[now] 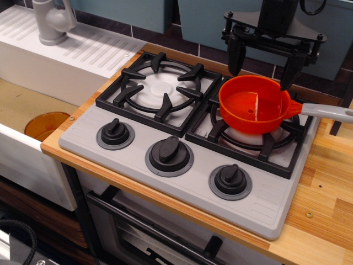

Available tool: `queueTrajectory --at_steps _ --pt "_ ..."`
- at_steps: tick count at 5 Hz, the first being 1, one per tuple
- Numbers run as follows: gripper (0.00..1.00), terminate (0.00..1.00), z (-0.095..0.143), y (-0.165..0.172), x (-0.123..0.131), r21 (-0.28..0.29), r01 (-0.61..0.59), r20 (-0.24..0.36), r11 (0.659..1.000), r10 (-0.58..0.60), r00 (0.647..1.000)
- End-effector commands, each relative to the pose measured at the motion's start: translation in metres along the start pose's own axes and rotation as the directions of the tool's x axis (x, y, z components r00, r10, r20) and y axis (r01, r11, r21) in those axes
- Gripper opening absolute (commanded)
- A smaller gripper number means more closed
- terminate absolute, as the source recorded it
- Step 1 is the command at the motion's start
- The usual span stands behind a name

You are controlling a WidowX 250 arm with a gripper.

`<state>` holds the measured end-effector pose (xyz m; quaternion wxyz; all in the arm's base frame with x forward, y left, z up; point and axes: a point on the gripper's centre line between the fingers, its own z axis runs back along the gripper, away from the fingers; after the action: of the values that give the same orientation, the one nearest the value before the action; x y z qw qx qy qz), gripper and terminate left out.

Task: End effector transition from object to pot or pan

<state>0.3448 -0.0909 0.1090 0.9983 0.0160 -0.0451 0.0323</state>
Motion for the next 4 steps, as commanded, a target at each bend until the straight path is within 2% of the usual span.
queueTrajectory --at_steps 1,2,4 --pt "1.00 0.00 0.000 0.000 0.000 0.000 0.000 0.000 1.000 0.000 1.000" --pt "1.00 0.00 0.006 0.012 0.007 0.023 0.012 0.022 1.000 -0.013 1.000" --pt "1.00 0.00 -0.001 0.029 0.015 0.024 0.040 0.064 0.999 -0.041 0.997"
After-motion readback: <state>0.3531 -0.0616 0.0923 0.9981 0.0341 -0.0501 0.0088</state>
